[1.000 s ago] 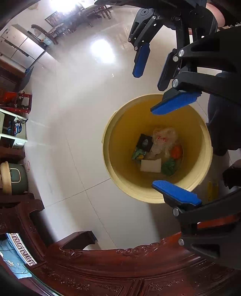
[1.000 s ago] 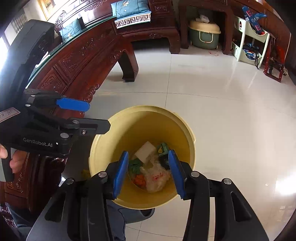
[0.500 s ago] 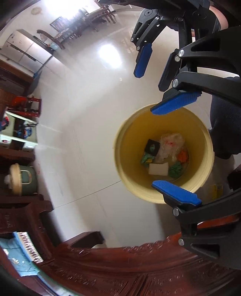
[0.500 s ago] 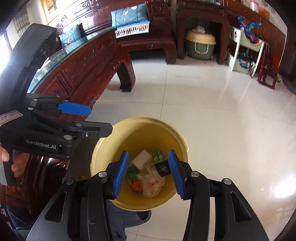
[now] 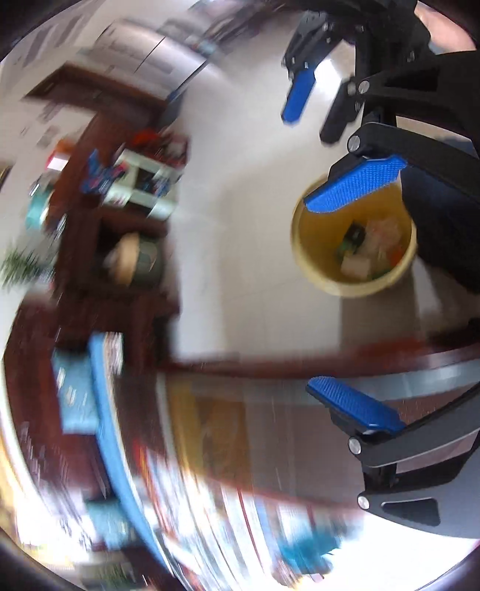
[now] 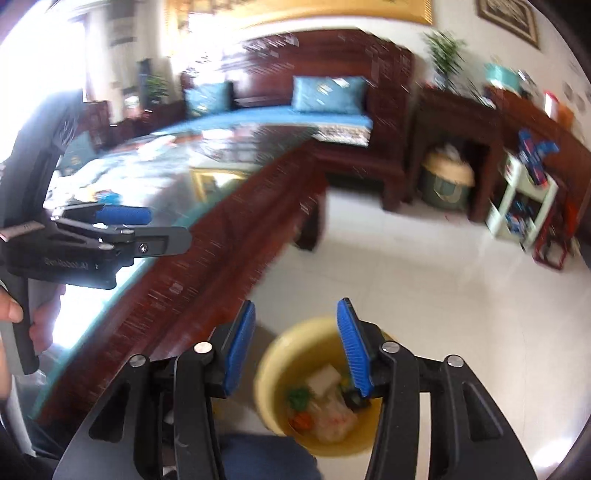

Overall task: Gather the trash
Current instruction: 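Return both grippers to the table, then grasp the blue crumpled paper with the right gripper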

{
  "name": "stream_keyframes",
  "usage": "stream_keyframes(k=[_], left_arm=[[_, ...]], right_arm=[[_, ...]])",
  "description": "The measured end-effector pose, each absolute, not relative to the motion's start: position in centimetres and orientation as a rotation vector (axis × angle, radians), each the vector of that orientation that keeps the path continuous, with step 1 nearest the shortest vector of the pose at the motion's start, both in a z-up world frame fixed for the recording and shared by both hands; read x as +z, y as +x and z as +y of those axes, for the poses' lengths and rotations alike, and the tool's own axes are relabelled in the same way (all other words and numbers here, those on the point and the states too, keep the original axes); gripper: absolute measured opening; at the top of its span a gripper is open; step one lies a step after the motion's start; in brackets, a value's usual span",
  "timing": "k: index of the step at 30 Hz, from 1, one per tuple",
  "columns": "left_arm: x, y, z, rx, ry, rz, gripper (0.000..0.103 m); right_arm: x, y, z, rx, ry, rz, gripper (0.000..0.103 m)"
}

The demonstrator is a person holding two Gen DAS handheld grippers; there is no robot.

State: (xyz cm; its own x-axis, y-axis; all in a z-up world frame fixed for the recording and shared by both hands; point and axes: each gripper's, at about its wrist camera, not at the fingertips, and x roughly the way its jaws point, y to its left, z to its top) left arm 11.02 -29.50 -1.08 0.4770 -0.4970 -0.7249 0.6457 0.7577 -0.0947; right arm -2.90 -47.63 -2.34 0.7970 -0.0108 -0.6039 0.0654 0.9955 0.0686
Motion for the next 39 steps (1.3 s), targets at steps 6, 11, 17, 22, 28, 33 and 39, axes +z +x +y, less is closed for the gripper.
stream_keyframes(k=[6, 11, 17, 22, 28, 33, 39], left_arm=[[1.3, 11.8, -17.0, -0.458, 0.070, 0.728, 0.099], [1.6, 13.0, -8.7, -0.294, -0.001, 0.704, 0.099], [0.3, 15.4, -1.5, -0.179, -0.094, 0.735, 0.099], [-0.9, 17.4, 2.0, -0.142, -0.141, 0.756, 0.099], [-2.4, 19.2, 3.4, -0.137, -0.171, 0.776, 0.099], [-2.9, 20.8, 3.9, -0.130, -0.181, 0.783, 0.099], [-3.2, 22.0, 3.7, -0.133, -0.180, 0.791, 0.099]], right_arm=[[1.1, 0.2, -40.4, 0.051, 0.017, 0.543, 0.075], [2.5, 3.4, -34.2, 0.135, 0.005, 0.510, 0.085], [2.4, 8.2, -27.6, 0.212, -0.002, 0.544, 0.086], [1.4, 11.7, -23.6, 0.230, -0.023, 0.581, 0.090], [-0.2, 15.8, -21.2, 0.259, -0.067, 0.655, 0.095], [-1.7, 19.2, -20.1, 0.245, -0.114, 0.713, 0.095], [-3.8, 23.4, -20.6, 0.260, -0.047, 0.837, 0.094]])
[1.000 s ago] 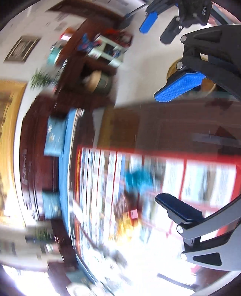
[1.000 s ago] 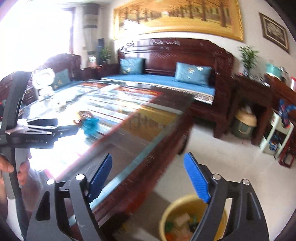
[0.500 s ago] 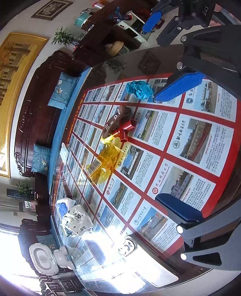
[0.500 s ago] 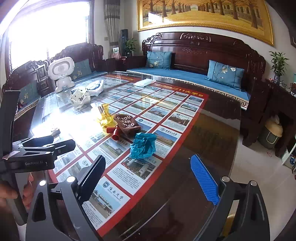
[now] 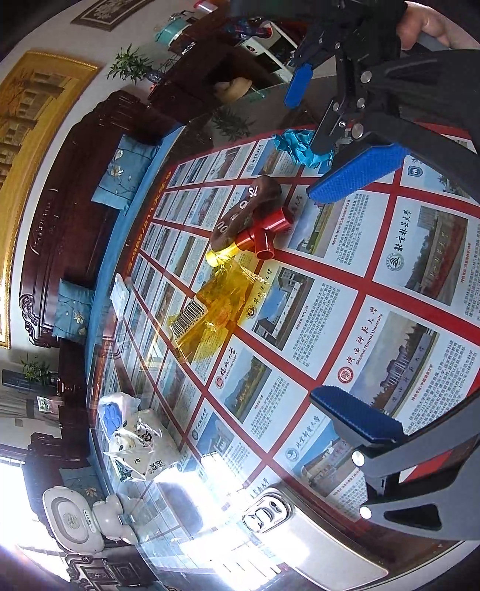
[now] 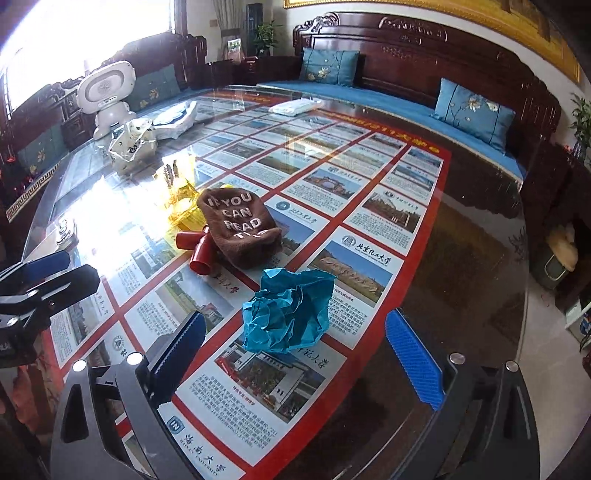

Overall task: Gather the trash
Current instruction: 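Grasp the blue crumpled paper with the right gripper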

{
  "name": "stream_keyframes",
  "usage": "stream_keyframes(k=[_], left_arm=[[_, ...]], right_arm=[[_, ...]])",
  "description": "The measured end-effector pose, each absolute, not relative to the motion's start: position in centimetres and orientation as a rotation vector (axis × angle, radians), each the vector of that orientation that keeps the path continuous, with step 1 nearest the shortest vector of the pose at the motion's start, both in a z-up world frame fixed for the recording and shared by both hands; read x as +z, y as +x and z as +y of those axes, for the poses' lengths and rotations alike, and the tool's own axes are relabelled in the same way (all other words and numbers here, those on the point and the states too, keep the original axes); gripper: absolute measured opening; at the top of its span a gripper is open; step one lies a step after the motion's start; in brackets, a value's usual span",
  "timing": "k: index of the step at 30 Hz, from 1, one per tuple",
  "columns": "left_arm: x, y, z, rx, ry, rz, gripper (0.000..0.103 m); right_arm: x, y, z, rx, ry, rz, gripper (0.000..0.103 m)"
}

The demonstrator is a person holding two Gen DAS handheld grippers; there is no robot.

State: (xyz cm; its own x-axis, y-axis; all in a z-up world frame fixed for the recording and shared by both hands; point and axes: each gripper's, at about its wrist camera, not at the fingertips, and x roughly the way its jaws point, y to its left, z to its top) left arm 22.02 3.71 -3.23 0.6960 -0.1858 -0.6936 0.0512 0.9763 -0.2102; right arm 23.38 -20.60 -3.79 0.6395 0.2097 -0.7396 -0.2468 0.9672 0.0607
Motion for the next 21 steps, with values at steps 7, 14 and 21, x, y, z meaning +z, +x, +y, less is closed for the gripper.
stream_keyframes(k=[7, 14, 21], left_arm=[[-3.2, 23.0, 2.6, -0.150, -0.168, 0.797, 0.099], [-3.2, 24.4, 0.3, -0.188, -0.164, 0.818, 0.099], [-2.9, 27.1, -2.0, -0.221, -0.216, 0.827, 0.099]], right_arm=[[-5.0, 24.6, -20.4, 0.320, -0.049, 0.916, 0.051], [-3.8, 23.4, -21.6, 0.345, -0.029, 0.848, 0.049], [-2.9, 22.8, -22.7, 0.372, -0.021, 0.809, 0.049]])
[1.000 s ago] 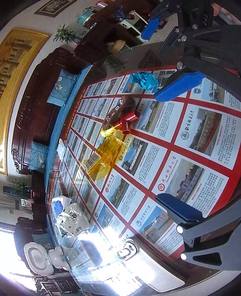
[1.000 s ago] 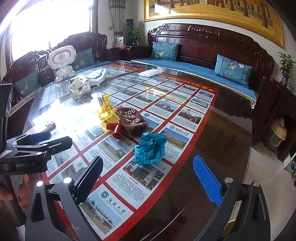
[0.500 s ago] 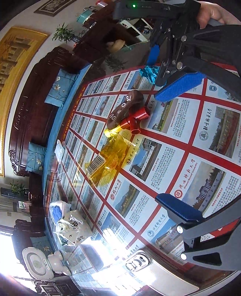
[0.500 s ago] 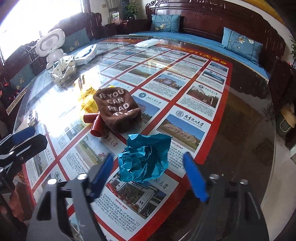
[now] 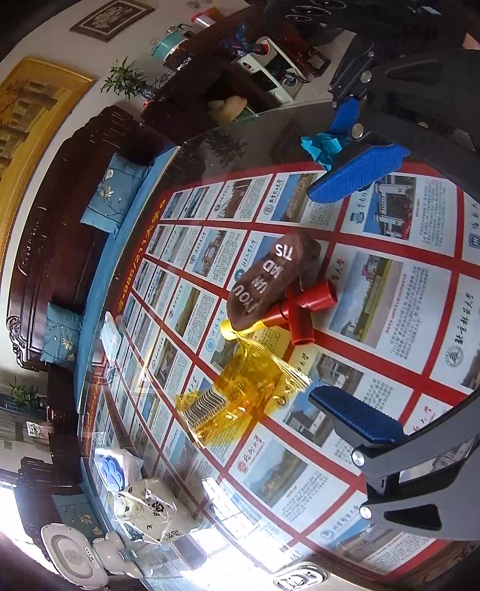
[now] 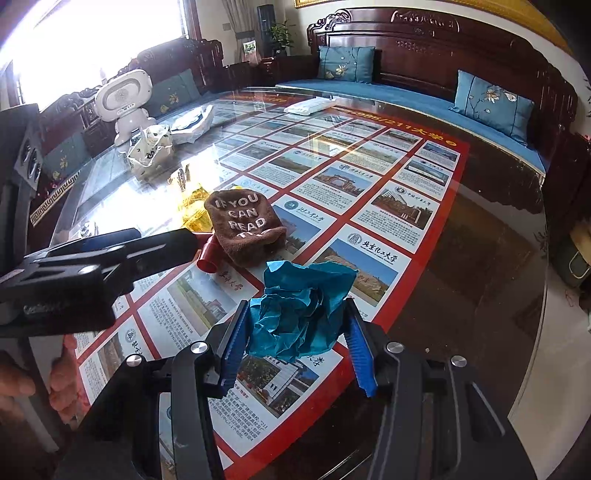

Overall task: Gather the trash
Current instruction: 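Grasp the blue crumpled paper with the right gripper, then grasp the brown printed cloth with the left gripper while the right gripper holds the blue paper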

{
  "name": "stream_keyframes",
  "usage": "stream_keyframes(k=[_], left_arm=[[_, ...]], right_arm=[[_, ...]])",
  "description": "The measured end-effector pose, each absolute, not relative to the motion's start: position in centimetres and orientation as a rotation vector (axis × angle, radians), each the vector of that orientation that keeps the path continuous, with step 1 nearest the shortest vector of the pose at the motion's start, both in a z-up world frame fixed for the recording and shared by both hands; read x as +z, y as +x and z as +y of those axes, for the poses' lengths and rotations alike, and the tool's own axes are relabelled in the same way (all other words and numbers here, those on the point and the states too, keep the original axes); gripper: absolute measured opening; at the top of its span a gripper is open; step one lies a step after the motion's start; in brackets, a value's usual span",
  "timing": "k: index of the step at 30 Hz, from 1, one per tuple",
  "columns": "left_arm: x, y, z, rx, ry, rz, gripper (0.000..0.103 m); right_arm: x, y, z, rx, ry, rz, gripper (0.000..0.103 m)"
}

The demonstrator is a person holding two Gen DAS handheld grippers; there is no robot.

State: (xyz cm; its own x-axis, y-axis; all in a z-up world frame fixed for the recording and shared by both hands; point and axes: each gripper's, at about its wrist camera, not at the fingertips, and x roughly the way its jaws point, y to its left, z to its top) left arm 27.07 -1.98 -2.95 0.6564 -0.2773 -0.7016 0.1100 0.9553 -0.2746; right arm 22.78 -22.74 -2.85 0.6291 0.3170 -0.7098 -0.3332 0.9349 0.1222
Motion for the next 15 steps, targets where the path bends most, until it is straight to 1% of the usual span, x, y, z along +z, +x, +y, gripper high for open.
stream_keyframes(k=[12, 15], left_arm=[[-3.9, 32.0, -4.6, -0.177, -0.204, 0.870, 0.099], [-4.0, 32.5, -4.7, -0.168, -0.196, 0.869, 0.097]], right_arm=[[-2.2, 22.9, -24.8, 0.434, 0.001, 0.765, 0.050], [-2.4, 23.1, -25.3, 0.442, 0.008, 0.764, 0.050]])
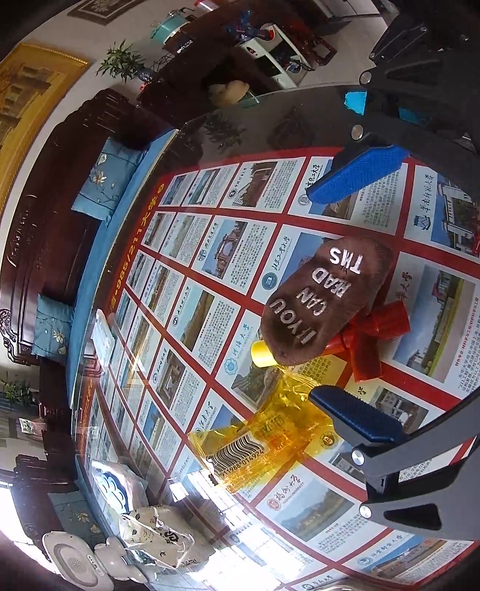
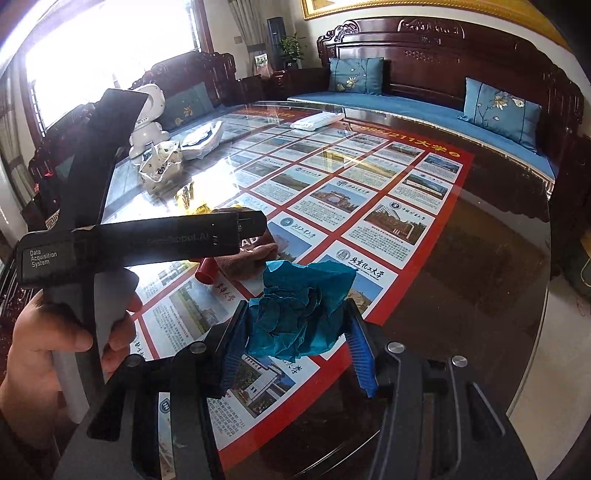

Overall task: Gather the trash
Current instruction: 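Grasp the brown printed cloth with the left gripper while the right gripper holds the blue paper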

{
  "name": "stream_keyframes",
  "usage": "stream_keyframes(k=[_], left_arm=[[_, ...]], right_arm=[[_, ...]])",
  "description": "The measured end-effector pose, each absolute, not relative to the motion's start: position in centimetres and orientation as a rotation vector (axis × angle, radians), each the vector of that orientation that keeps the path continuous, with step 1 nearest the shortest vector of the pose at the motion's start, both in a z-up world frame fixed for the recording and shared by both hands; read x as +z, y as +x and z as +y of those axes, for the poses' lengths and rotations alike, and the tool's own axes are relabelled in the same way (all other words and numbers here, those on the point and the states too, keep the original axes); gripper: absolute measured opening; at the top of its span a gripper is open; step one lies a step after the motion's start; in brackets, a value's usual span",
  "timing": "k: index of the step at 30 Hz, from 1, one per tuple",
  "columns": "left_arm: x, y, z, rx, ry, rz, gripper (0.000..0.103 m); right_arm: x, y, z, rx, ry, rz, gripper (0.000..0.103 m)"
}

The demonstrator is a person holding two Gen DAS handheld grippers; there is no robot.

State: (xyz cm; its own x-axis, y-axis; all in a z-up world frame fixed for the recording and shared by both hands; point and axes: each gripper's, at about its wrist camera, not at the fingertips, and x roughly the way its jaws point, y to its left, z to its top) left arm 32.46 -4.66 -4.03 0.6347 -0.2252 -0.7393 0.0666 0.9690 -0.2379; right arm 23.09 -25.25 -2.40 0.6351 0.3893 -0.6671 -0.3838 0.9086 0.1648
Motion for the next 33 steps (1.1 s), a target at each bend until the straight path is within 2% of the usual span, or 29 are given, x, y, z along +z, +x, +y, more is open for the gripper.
stream_keyframes(k=[7, 11, 16, 17, 20, 33], left_arm=[[-4.3, 32.9, -5.4, -0.176, -0.157, 0.880, 0.081], [-4.8, 32.8, -5.6, -0.172, -0.126, 0.890, 0.060], [-5.5, 33.0, -5.4, -0.196, -0.128, 0.911, 0.042], [-5.5, 33.0, -5.5, -0.198, -0.121, 0.912, 0.033], [-5.5, 32.9, -5.7, -0.235, -0.123, 0.917, 0.023], [-3.8, 31.8, -5.6, -0.272, -0.116, 0.849, 0.022]], right_arm=[[-2.9, 23.1, -25.7, 0.466, 0.023, 0.771, 0.050], [-2.8, 23.0, -25.9, 0.469, 0.030, 0.768, 0.050], [-3.0, 23.1, -26.0, 0.472, 0.037, 0.772, 0.050], [-3.0, 23.1, -26.0, 0.471, 0.037, 0.773, 0.050], [-3.3, 23.3, -26.1, 0.468, 0.044, 0.781, 0.050], [-3.1, 23.1, -26.3, 0.468, 0.057, 0.772, 0.050]])
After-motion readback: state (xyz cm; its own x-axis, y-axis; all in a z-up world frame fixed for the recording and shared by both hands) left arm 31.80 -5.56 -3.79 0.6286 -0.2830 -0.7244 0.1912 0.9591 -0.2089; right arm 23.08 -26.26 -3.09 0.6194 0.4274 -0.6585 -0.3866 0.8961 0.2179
